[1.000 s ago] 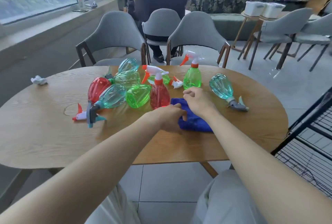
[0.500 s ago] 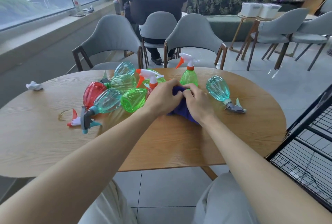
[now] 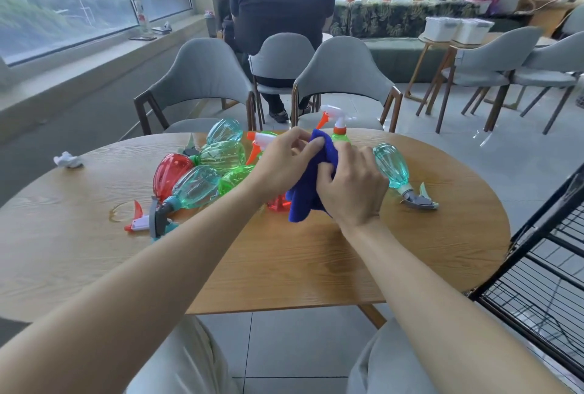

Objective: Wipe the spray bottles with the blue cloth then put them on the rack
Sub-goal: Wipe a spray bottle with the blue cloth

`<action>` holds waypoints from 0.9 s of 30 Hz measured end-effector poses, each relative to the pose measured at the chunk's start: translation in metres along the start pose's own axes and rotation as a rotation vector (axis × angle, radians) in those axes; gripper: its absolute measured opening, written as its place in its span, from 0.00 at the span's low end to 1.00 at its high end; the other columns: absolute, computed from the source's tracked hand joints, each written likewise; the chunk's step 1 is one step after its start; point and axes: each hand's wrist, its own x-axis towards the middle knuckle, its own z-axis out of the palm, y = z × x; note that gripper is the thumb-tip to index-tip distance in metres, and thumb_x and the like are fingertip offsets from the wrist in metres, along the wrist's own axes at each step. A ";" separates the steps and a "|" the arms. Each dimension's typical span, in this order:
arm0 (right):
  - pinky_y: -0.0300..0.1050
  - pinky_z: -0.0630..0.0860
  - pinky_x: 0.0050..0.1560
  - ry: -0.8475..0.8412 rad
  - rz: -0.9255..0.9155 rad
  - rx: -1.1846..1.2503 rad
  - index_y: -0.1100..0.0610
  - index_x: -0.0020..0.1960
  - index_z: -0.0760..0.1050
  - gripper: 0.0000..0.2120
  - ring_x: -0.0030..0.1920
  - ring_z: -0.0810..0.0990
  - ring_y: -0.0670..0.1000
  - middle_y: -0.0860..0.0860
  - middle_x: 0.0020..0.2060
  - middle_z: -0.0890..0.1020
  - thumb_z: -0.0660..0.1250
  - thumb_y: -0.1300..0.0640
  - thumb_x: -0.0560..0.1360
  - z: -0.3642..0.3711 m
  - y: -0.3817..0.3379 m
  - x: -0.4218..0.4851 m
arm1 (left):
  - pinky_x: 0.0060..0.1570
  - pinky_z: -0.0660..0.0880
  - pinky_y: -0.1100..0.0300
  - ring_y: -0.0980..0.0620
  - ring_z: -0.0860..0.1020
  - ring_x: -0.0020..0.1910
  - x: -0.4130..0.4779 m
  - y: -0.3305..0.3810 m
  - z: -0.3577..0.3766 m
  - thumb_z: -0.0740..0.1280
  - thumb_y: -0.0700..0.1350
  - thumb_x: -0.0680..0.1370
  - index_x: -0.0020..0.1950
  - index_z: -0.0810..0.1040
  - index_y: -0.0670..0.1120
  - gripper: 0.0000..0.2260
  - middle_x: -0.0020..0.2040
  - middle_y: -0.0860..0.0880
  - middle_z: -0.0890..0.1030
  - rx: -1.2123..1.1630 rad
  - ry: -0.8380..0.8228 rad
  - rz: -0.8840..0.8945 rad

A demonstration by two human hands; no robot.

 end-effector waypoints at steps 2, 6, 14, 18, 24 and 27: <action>0.44 0.64 0.31 0.021 0.019 0.076 0.58 0.48 0.78 0.05 0.35 0.74 0.55 0.52 0.34 0.78 0.67 0.58 0.74 0.003 0.000 0.001 | 0.57 0.81 0.53 0.53 0.84 0.53 -0.003 -0.004 -0.006 0.65 0.61 0.85 0.61 0.81 0.52 0.15 0.54 0.51 0.85 -0.037 -0.111 -0.049; 0.46 0.71 0.37 -0.235 0.437 0.543 0.50 0.45 0.75 0.01 0.34 0.74 0.45 0.43 0.34 0.77 0.66 0.54 0.74 0.002 -0.005 0.010 | 0.47 0.75 0.58 0.61 0.80 0.41 -0.008 -0.013 -0.012 0.65 0.51 0.86 0.48 0.81 0.50 0.11 0.40 0.61 0.82 -0.045 -0.198 -0.080; 0.57 0.81 0.54 -0.777 1.067 1.300 0.60 0.58 0.80 0.13 0.49 0.85 0.58 0.58 0.49 0.86 0.73 0.60 0.74 0.001 -0.014 0.018 | 0.41 0.69 0.65 0.65 0.76 0.37 -0.006 -0.019 -0.013 0.62 0.49 0.88 0.47 0.80 0.55 0.12 0.37 0.60 0.79 0.089 0.066 -0.009; 0.56 0.84 0.56 -0.873 1.047 1.337 0.62 0.63 0.82 0.18 0.53 0.87 0.61 0.62 0.54 0.87 0.77 0.65 0.74 0.007 -0.028 0.012 | 0.49 0.78 0.54 0.56 0.82 0.45 -0.016 -0.030 -0.024 0.64 0.52 0.87 0.53 0.85 0.51 0.12 0.43 0.56 0.85 0.176 0.134 0.023; 0.46 0.84 0.46 -0.833 0.907 1.113 0.57 0.58 0.81 0.16 0.49 0.87 0.55 0.53 0.48 0.88 0.77 0.68 0.73 0.028 -0.061 0.000 | 0.46 0.79 0.48 0.47 0.80 0.42 -0.044 -0.047 -0.055 0.59 0.61 0.87 0.46 0.79 0.49 0.20 0.41 0.51 0.82 0.417 0.319 -0.110; 0.43 0.81 0.50 -0.892 0.650 0.925 0.47 0.57 0.76 0.18 0.48 0.85 0.47 0.45 0.47 0.86 0.75 0.65 0.75 0.035 -0.079 -0.007 | 0.54 0.78 0.48 0.46 0.81 0.52 -0.053 -0.063 -0.073 0.60 0.54 0.87 0.58 0.79 0.47 0.14 0.51 0.50 0.82 0.375 0.314 -0.243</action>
